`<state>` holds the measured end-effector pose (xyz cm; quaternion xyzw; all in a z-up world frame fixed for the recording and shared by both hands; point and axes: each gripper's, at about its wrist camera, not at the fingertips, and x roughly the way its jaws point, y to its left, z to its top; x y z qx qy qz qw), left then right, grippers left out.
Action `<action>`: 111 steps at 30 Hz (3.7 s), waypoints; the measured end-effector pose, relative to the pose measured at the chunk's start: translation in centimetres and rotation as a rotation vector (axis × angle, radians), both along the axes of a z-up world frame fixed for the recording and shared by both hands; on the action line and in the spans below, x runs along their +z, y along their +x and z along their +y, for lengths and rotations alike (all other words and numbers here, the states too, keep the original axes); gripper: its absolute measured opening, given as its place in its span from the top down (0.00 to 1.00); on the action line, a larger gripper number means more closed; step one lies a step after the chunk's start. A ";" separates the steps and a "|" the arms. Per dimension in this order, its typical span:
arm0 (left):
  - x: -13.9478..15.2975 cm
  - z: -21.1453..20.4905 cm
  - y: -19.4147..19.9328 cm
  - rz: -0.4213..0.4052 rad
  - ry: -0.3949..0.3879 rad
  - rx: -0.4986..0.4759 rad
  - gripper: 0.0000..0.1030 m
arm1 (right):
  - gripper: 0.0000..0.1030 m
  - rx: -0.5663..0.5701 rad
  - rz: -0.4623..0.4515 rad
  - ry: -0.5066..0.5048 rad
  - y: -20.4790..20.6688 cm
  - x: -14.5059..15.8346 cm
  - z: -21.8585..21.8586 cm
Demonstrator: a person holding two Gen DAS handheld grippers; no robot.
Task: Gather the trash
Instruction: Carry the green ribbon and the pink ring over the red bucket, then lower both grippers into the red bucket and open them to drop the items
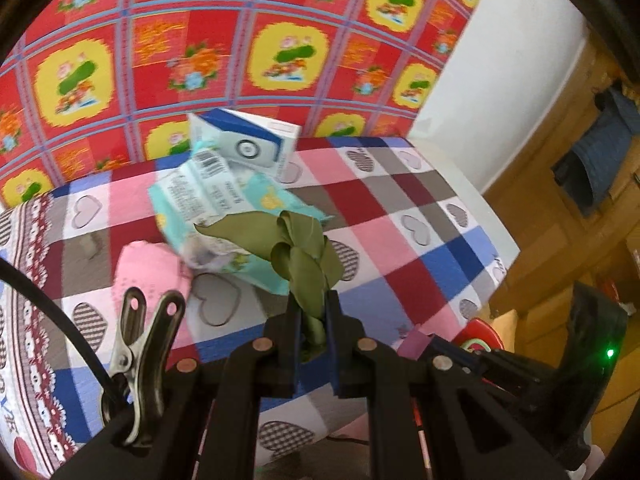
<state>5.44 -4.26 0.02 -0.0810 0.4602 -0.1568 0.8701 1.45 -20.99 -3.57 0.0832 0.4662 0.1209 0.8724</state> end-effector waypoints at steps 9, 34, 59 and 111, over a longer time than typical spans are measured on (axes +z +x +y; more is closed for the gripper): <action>0.2 -4.9 -0.3 -0.009 -0.010 -0.117 0.90 | 0.91 -0.104 0.011 -0.005 -1.4 0.7 -3.8; -0.2 -20.7 -3.2 0.006 0.057 -0.363 0.90 | 0.91 -0.398 0.020 0.053 -9.5 0.4 -18.3; -5.3 -40.3 -7.3 0.079 0.059 -0.662 0.90 | 0.91 -0.666 0.098 0.106 -18.2 -3.0 -34.0; -26.7 -61.3 -13.0 0.341 0.324 -0.969 0.65 | 0.72 -1.040 0.365 0.181 -24.3 -20.9 -48.9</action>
